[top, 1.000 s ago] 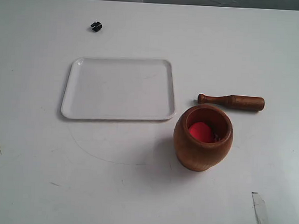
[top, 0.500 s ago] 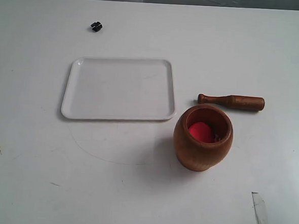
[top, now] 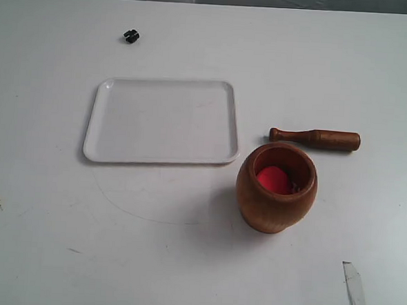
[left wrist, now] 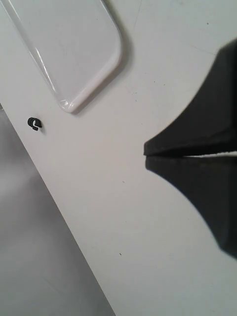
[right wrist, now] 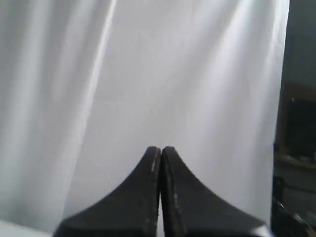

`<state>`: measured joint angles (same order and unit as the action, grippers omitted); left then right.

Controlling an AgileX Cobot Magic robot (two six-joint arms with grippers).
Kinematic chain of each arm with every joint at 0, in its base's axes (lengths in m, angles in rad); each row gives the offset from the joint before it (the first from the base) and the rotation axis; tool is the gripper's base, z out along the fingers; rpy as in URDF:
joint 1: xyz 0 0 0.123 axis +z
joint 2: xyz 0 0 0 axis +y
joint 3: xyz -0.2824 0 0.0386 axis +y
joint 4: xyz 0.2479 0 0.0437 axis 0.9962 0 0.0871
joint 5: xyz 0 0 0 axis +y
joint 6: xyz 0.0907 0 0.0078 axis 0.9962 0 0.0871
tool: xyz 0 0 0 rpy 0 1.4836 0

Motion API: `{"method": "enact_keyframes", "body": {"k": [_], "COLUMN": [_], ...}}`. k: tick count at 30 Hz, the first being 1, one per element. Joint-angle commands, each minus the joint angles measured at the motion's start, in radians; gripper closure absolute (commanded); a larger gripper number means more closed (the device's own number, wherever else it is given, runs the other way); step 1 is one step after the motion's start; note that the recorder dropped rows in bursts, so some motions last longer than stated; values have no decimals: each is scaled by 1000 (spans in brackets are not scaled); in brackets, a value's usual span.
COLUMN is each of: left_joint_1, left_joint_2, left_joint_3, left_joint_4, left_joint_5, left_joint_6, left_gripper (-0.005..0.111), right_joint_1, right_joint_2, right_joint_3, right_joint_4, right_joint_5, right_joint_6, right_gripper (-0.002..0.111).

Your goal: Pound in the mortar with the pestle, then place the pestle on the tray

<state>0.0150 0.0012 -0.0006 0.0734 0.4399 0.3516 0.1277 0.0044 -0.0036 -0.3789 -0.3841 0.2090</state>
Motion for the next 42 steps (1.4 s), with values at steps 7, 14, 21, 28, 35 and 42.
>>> {"method": "enact_keyframes", "body": {"k": [7, 14, 21, 28, 35, 42], "left_joint_1": [-8, -8, -8, -8, -8, -8], "left_joint_2": [-1, -1, -1, -1, -1, -1], "left_joint_3": [1, 1, 1, 1, 1, 1], "left_joint_4": [-7, -7, -7, -7, -7, -7], "left_joint_5": [-3, -3, -3, -3, -3, -3], "left_joint_6": [-8, -8, -8, -8, -8, -8], "left_gripper": [107, 107, 107, 107, 107, 107], "right_joint_1": [3, 3, 18, 267, 340, 411], "right_joint_2": [-4, 275, 924, 1432, 1629, 1693], "right_joint_3": [4, -219, -782, -1291, -1477, -1457], "right_joint_4": [209, 111, -249, -112, 296, 293], "right_joint_5": [-592, -605, 216, 1376, 1605, 1412], "right_joint_6": [246, 113, 405, -170, -685, -890], "right_gripper": [108, 108, 108, 108, 108, 108]}}
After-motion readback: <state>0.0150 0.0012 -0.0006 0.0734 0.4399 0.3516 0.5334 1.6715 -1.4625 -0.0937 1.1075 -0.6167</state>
